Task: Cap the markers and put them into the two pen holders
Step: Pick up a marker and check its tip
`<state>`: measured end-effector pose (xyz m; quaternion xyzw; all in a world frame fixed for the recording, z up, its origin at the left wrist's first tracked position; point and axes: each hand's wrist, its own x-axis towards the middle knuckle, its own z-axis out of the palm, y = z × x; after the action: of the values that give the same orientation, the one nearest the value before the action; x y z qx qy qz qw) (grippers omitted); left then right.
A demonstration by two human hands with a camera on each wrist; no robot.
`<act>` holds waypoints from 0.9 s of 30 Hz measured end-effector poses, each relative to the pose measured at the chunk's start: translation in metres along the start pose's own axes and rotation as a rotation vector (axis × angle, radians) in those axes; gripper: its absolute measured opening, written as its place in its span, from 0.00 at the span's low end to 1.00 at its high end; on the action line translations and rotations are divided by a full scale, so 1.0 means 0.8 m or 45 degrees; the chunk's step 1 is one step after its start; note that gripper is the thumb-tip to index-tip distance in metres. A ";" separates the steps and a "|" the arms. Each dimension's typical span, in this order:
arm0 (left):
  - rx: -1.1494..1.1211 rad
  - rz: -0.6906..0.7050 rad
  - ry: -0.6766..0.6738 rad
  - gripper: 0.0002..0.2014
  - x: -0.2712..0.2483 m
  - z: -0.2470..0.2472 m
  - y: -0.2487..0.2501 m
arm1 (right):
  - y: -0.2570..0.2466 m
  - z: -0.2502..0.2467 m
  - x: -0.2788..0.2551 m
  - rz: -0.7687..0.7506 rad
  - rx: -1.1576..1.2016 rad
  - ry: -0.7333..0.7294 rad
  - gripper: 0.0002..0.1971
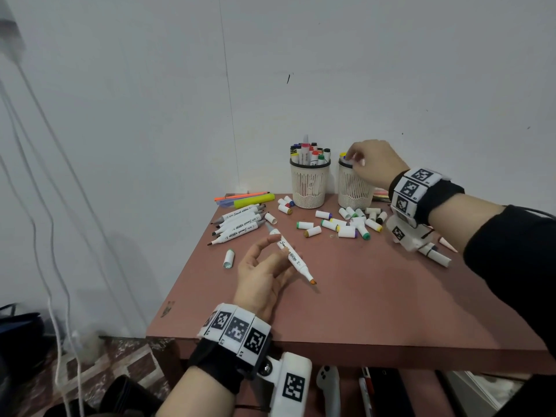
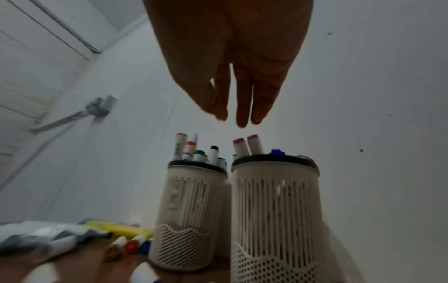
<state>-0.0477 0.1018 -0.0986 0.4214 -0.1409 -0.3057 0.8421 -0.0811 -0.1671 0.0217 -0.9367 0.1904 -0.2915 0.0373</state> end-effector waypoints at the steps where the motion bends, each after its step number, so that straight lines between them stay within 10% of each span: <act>1: 0.002 -0.001 -0.005 0.13 0.000 0.000 0.000 | -0.002 -0.002 -0.008 -0.065 -0.038 -0.100 0.13; 9: 0.016 0.006 -0.005 0.13 -0.003 0.003 0.003 | 0.028 0.007 -0.036 -0.062 -0.394 -0.928 0.13; 27: 0.080 -0.022 0.020 0.09 -0.003 0.006 0.004 | 0.032 0.033 -0.034 0.120 -0.417 -1.025 0.20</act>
<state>-0.0506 0.1023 -0.0930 0.4513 -0.1401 -0.3052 0.8268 -0.0957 -0.1818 -0.0189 -0.9595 0.2469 0.1330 -0.0272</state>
